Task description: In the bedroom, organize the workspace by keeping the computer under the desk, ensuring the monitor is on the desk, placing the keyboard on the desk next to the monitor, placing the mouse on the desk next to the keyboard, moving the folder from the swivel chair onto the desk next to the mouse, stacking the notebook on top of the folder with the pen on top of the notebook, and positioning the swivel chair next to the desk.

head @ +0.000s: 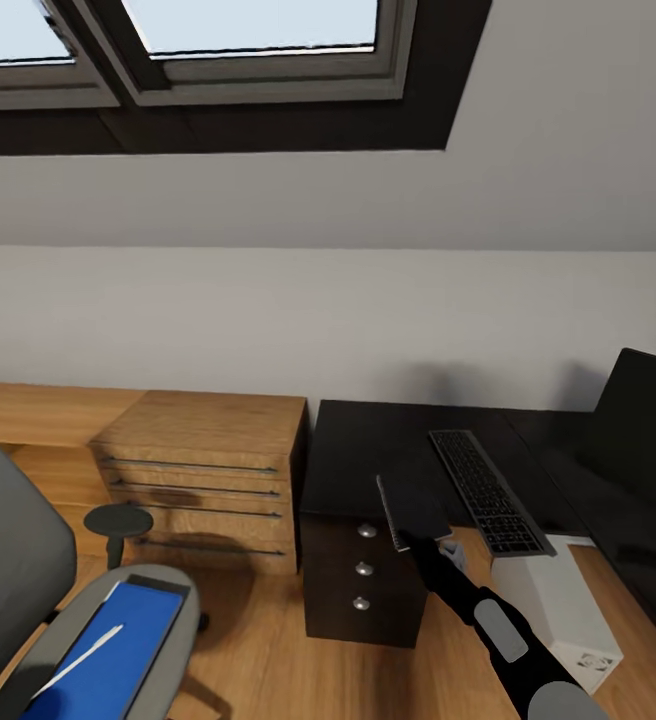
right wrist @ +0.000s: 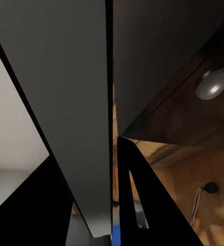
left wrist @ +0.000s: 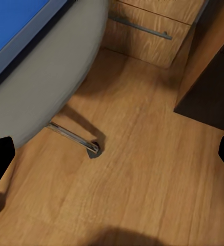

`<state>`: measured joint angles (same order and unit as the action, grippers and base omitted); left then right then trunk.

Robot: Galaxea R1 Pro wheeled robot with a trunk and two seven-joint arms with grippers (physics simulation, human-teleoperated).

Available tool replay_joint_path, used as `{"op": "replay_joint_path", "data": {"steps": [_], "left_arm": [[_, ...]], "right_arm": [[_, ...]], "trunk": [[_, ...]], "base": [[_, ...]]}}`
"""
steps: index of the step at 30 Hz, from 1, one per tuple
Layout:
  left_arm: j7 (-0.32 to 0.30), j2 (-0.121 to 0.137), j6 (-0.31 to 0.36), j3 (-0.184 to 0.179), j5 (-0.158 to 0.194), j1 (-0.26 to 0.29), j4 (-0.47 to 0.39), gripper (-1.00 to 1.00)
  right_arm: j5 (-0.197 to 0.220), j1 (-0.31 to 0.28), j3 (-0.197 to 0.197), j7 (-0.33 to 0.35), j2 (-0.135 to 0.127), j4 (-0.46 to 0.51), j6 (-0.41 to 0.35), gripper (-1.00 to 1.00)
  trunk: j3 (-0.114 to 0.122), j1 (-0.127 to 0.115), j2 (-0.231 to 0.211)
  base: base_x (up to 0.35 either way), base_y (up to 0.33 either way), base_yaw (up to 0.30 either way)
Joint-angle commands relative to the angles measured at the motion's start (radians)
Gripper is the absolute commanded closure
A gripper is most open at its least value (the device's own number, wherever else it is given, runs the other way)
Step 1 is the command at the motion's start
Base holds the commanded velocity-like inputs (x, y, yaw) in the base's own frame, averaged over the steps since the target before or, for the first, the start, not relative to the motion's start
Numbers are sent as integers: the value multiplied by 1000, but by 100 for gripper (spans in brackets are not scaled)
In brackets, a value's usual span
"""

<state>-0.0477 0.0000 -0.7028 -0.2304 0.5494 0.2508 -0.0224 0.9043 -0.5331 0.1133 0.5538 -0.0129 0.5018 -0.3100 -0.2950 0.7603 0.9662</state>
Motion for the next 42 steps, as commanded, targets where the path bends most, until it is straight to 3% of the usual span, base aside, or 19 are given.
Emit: {"op": "replay_joint_path", "data": {"steps": [1, 42], "left_arm": [[-5, 0, -3, -6, 11, 1, 1, -100], [-4, 0, -3, -6, 11, 1, 1, -100]], "right_arm": [[8, -1, 3, 2, 0, 0, -9, 100], [7, -1, -1, 5, 3, 0, -8, 100]], "trunk": [[-1, 0, 1], [-1, 0, 1]], "base": [[62, -18, -1], [30, -21, 0]]}}
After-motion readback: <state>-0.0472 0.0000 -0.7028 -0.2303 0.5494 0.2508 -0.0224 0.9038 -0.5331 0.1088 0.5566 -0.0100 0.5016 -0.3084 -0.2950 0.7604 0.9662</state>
